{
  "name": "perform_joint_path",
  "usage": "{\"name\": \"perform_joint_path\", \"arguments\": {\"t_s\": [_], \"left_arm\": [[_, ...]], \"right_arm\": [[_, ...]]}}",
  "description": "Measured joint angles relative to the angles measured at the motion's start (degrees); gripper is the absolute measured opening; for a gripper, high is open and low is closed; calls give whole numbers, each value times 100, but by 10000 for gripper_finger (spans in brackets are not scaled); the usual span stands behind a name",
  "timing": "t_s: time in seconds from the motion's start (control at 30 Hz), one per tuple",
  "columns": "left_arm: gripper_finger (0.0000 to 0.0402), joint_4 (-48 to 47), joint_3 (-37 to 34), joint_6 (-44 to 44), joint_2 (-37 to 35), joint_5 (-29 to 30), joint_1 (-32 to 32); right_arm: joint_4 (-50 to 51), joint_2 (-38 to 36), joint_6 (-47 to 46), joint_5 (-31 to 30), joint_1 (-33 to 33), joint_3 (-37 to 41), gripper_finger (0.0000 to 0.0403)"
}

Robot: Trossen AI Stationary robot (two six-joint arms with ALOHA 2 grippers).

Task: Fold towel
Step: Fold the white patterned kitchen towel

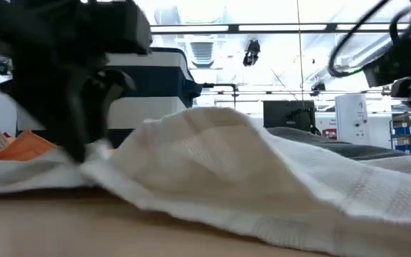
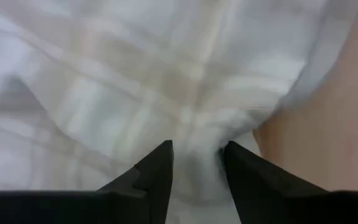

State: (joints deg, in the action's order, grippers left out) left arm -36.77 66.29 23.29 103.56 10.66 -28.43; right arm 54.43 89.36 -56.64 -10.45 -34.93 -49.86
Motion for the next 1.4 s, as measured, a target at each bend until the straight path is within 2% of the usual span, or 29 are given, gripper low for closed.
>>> {"name": "perform_joint_path", "arguments": {"t_s": [0.17,0.23,0.5,0.7,0.83,1.0,1.1,1.4], "left_arm": [[137,2794,-1060,-415,-506,111,-15],[137,3231,-1368,-512,-492,219,-16],[130,3504,-2082,121,-281,498,20],[137,3473,-2154,190,-393,488,20],[141,3279,-1969,-60,-400,439,20],[139,3118,-1763,-221,-390,410,20],[134,3112,-1763,-243,-391,411,19],[132,2598,-1760,-68,-412,441,13]], "right_arm": [[-236,-2,415,57,255,39,180],[-192,-2,516,55,389,68,173],[670,-2,655,24,722,85,153],[1269,-27,634,20,733,49,151],[846,-122,654,43,520,-106,145],[-799,-168,1018,126,323,-23,127],[-1239,-16,1267,353,302,120,114],[625,164,733,204,423,168,90]]}}
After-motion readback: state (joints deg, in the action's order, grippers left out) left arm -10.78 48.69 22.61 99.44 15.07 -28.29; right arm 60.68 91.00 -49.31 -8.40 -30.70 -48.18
